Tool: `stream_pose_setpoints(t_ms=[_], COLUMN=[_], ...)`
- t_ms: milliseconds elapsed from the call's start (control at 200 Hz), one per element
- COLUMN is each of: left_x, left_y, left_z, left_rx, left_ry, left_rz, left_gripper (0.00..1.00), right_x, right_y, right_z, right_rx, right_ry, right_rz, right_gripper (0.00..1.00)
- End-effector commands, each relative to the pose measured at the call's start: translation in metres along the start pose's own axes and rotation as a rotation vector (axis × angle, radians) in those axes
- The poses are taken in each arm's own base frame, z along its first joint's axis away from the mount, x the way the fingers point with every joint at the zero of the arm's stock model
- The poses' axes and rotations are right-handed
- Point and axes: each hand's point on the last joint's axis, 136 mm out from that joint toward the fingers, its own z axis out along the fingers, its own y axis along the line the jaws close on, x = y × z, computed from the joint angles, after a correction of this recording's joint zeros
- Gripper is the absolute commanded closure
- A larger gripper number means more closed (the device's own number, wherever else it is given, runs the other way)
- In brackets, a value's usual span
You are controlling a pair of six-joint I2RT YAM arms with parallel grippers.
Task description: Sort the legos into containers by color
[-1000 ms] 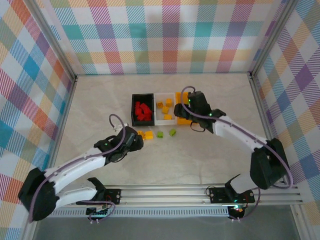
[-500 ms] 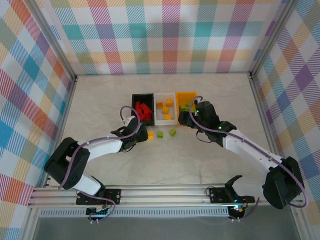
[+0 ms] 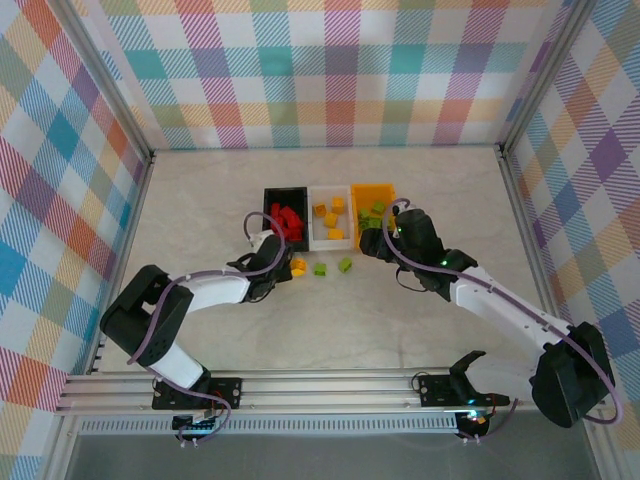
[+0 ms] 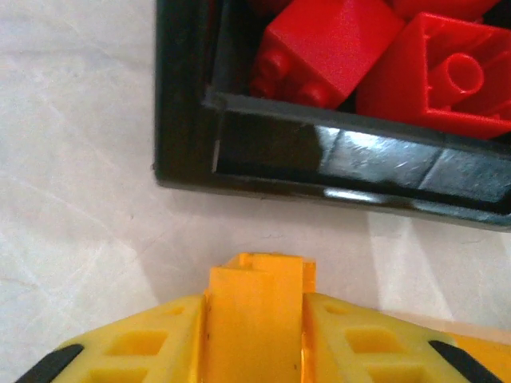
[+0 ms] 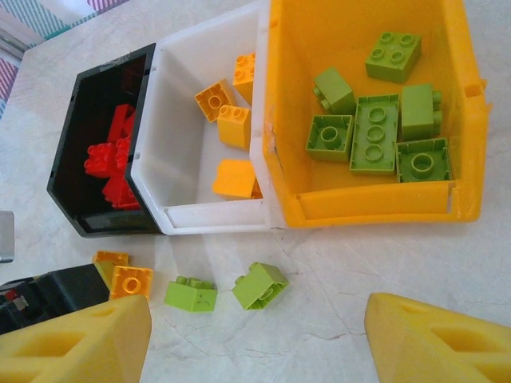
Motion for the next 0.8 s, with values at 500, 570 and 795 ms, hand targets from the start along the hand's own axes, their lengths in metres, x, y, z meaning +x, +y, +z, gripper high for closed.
stream_pose_setpoints(t_ms=[500,570,795], left_x=[-0.014,-0.030,-0.081], left_y=[0.006,-0.011,-0.090], left_z=[-0.086,-0.100,-0.099], left_rx=[0.075,0.108,0.191], left_ry=[-0.032,-0.040,-0.088], left_rz=[-0.022,-0.007,0.077], left_gripper=[0.88,0.89,0.89], right_x=[0.015,0.024,0.051], right_y=[-0.008,-0.013,-0.030], right_z=[-0.001,0.002,0.012], right_rx=[-0.019,-0.008,0.024], right_ry=[0.007,0.024,0.076], right_rz=[0.067,0.078,0.113], right_gripper=[0.29,0.29,0.29])
